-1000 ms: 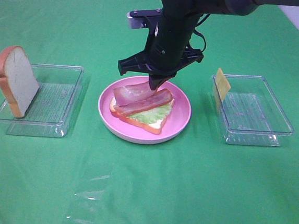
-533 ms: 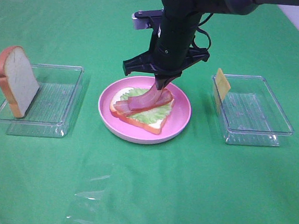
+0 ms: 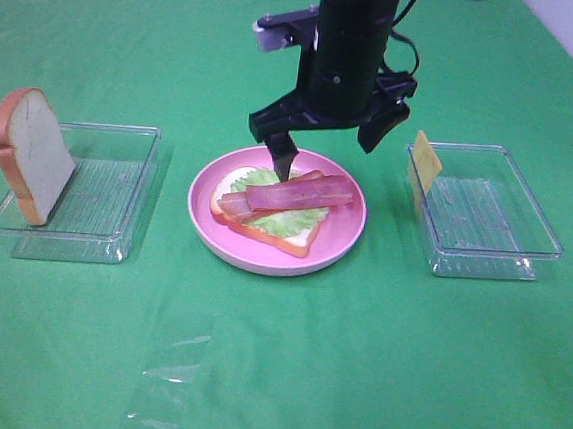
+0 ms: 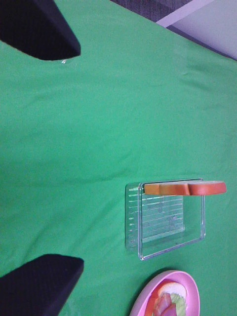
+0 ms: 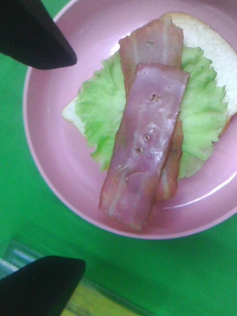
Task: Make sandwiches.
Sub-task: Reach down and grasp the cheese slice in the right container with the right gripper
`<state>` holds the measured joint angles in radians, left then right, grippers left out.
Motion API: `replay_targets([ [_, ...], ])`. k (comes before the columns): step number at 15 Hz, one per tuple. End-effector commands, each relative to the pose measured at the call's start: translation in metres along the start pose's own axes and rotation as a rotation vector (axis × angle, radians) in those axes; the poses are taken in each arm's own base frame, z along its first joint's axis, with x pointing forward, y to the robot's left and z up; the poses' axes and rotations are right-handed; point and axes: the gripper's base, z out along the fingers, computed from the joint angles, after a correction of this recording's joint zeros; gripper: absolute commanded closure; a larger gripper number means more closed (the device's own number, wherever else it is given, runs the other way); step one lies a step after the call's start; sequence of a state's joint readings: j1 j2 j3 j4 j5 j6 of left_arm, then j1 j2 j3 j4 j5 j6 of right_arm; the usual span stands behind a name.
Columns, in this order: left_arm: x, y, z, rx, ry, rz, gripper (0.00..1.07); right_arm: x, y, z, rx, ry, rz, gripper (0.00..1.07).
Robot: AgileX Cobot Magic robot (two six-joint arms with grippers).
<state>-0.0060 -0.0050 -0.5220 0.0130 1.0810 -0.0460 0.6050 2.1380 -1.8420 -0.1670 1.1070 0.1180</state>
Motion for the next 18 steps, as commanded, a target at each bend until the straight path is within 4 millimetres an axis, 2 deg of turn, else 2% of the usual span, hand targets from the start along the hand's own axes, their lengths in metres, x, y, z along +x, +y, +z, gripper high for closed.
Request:
replay_targets([
  [1, 0.001, 0.0, 0.0, 0.001, -0.005, -0.004, 0.07, 0.002, -0.006, -0.036, 0.013, 0.052, -0.11, 0.08],
  [2, 0.001, 0.0, 0.0, 0.001, -0.005, -0.004, 0.07, -0.001, -0.009, -0.051, 0.01, 0.037, -0.133, 0.08],
  [3, 0.001, 0.0, 0.001, 0.001, -0.004, -0.005, 0.07, -0.001, -0.027, -0.075, 0.0, -0.028, -0.086, 0.08],
  [5, 0.001, 0.0, 0.001, 0.001, -0.004, -0.004, 0.07, 0.003, -0.062, -0.083, 0.015, -0.045, 0.001, 0.08],
  [7, 0.001, 0.0, 0.001, 0.001, -0.004, -0.004, 0.07, 0.009, -0.1, -0.08, -0.007, -0.04, 0.107, 0.08],
  [8, 0.001, 0.0, 0.001, 0.001, -0.004, -0.004, 0.07, 0.013, -0.116, -0.075, -0.031, -0.027, 0.153, 0.08],
  [9, 0.001, 0.0, 0.001, 0.001, -0.004, -0.004, 0.07, 0.015, -0.12, -0.073, -0.036, -0.019, 0.167, 0.08],
  [11, 0.001, 0.0, 0.001, 0.001, -0.004, -0.004, 0.07, 0.025, -0.137, -0.056, -0.042, 0.038, 0.212, 0.08],
  [15, 0.001, 0.0, 0.001, 0.001, -0.004, -0.004, 0.07, 0.031, -0.132, -0.019, -0.087, 0.043, 0.227, 0.08],
  [18, 0.001, 0.0, 0.001, 0.001, -0.004, -0.004, 0.07, 0.027, -0.129, 0.011, -0.095, 0.068, 0.229, 0.08],
])
